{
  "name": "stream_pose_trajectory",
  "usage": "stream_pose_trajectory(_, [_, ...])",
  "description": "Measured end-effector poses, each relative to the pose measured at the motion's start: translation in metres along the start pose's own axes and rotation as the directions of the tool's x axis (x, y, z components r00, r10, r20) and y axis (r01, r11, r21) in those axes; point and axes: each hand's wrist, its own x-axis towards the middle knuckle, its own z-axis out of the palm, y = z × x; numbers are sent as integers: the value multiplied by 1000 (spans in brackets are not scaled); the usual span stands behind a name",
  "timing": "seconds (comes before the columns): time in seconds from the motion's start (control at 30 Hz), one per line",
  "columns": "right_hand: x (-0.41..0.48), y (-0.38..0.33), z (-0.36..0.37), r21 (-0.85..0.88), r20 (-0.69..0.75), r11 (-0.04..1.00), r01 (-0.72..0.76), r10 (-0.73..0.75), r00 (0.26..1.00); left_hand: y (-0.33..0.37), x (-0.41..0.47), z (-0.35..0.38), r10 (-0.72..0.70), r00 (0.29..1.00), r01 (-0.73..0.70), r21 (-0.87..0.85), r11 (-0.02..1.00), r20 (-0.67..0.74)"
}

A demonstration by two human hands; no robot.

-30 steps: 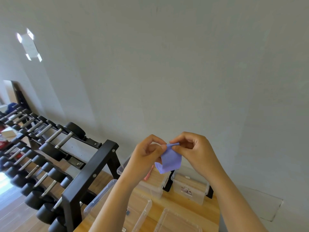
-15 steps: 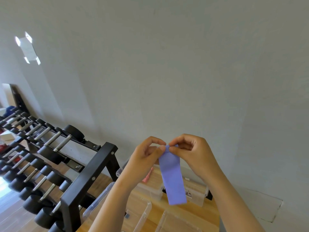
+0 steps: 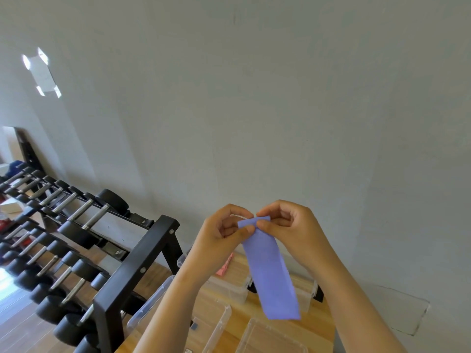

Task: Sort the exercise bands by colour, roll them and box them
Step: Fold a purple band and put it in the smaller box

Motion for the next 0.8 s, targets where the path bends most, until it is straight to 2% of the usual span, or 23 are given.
stream_pose_trajectory(0.07, [-1,0,0,6,-23,1000,15,-15,1000,0,0,1,-45,999,46,-43,998,12])
stream_pose_trajectory(0.17, [-2,0,0,-15,-25,1000,5,-5,1000,-2,1,2,-25,998,27,19,999,-58])
stream_pose_trajectory(0.33, [-1,4,-1,19,29,994,-106,105,994,-5,1,-2,17,995,-10,75,997,-94])
stream_pose_trajectory(0.43, [-1,3,-1,25,-1,998,-62,62,998,-3,-2,1,23,996,-16,80,997,-90])
stream_pose_trajectory(0.6, [-5,-2,0,-7,-34,1000,9,-9,999,-1,-5,6,-50,998,51,36,998,-50])
stream_pose_trajectory(0.8, [-7,1,0,36,20,997,-70,69,997,0,-4,2,24,998,-21,53,998,-66])
